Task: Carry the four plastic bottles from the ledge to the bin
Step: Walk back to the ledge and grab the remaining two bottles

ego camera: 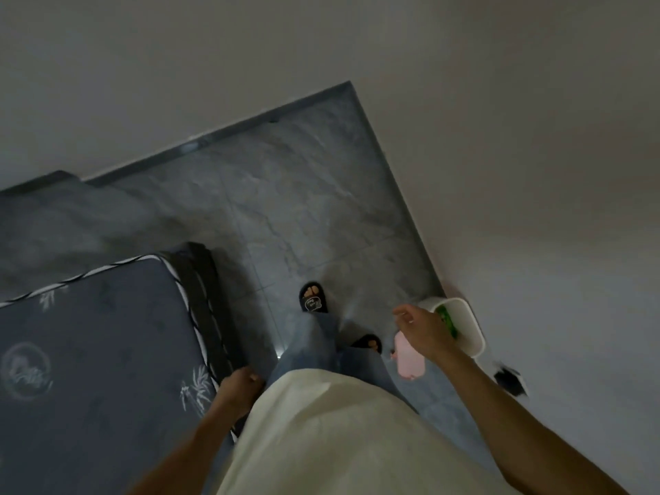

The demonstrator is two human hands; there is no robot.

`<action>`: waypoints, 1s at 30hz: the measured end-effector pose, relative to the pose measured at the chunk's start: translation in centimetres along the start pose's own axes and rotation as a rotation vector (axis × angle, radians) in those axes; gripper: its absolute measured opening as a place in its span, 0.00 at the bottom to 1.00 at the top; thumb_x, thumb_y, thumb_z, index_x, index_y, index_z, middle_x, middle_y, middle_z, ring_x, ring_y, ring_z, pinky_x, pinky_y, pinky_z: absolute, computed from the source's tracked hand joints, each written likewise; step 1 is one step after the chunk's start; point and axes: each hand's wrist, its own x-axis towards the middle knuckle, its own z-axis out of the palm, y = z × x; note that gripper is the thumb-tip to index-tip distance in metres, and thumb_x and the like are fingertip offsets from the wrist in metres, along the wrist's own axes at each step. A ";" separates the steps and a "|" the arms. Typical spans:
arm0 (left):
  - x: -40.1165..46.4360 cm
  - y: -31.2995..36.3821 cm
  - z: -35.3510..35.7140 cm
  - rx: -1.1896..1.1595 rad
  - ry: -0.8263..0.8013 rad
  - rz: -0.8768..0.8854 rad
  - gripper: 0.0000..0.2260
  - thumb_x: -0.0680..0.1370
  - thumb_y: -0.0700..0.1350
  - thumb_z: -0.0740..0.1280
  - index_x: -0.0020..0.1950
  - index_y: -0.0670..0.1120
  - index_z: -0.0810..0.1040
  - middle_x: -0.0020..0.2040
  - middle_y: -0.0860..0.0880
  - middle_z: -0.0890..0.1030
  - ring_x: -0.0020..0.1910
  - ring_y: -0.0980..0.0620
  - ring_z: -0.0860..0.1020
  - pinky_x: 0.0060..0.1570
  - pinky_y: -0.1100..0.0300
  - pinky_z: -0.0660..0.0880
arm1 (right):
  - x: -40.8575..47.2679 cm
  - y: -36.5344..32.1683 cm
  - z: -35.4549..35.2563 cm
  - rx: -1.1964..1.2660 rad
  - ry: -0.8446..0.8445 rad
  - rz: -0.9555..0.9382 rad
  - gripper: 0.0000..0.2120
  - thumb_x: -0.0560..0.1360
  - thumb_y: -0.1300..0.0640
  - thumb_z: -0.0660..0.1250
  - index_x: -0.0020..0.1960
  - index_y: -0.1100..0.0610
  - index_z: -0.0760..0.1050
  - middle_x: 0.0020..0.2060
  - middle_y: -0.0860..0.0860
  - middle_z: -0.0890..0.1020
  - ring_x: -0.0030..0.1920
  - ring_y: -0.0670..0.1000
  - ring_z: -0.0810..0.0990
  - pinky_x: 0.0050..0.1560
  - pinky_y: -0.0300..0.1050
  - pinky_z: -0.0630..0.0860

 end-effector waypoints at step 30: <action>9.0 4.0 -24.2 -0.790 0.226 -0.258 0.09 0.79 0.46 0.66 0.53 0.45 0.84 0.52 0.43 0.86 0.55 0.41 0.82 0.51 0.55 0.75 | 28.0 -43.1 -10.2 -0.752 -0.273 -0.329 0.16 0.81 0.49 0.57 0.59 0.53 0.80 0.56 0.53 0.83 0.46 0.51 0.79 0.50 0.43 0.74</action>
